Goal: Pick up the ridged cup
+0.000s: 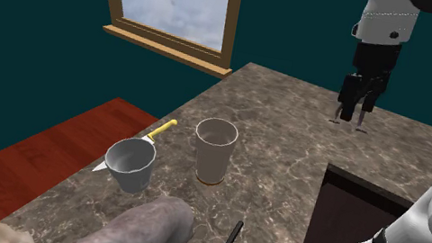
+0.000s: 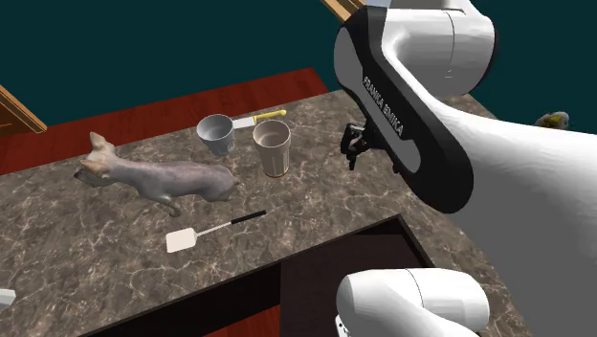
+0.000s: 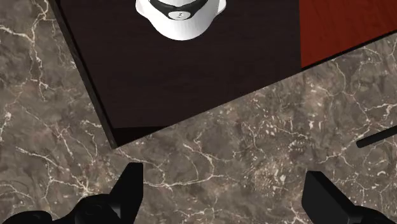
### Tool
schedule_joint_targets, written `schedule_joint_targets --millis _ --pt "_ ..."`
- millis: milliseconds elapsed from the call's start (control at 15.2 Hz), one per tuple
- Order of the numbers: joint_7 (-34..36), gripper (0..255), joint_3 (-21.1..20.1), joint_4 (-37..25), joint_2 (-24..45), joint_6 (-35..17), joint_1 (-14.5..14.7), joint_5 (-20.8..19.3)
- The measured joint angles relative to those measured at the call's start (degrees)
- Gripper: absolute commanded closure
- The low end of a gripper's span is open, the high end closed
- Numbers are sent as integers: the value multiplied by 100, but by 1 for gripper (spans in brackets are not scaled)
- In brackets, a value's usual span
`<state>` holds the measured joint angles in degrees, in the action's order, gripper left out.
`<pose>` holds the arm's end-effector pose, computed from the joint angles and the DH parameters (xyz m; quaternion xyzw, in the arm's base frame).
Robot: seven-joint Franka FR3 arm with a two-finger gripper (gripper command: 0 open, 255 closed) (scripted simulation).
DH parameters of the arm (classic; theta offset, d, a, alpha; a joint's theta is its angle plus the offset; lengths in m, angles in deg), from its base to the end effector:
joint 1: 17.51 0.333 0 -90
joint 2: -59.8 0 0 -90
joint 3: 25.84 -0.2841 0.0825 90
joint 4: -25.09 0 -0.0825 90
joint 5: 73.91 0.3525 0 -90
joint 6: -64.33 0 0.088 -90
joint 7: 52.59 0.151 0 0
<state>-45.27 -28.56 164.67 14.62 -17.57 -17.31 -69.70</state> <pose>0.2670 0.0267 0.4803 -0.9928 0.0458 0.1104 0.0109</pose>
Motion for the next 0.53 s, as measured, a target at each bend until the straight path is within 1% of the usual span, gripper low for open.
schedule_joint_targets --millis 132,330,528 --pt "74 0 -70 -13 67 -73 18 47" --pt "430 0 -395 -24 298 -402 95 244" --pt "834 0 -758 -171 671 -757 157 408"
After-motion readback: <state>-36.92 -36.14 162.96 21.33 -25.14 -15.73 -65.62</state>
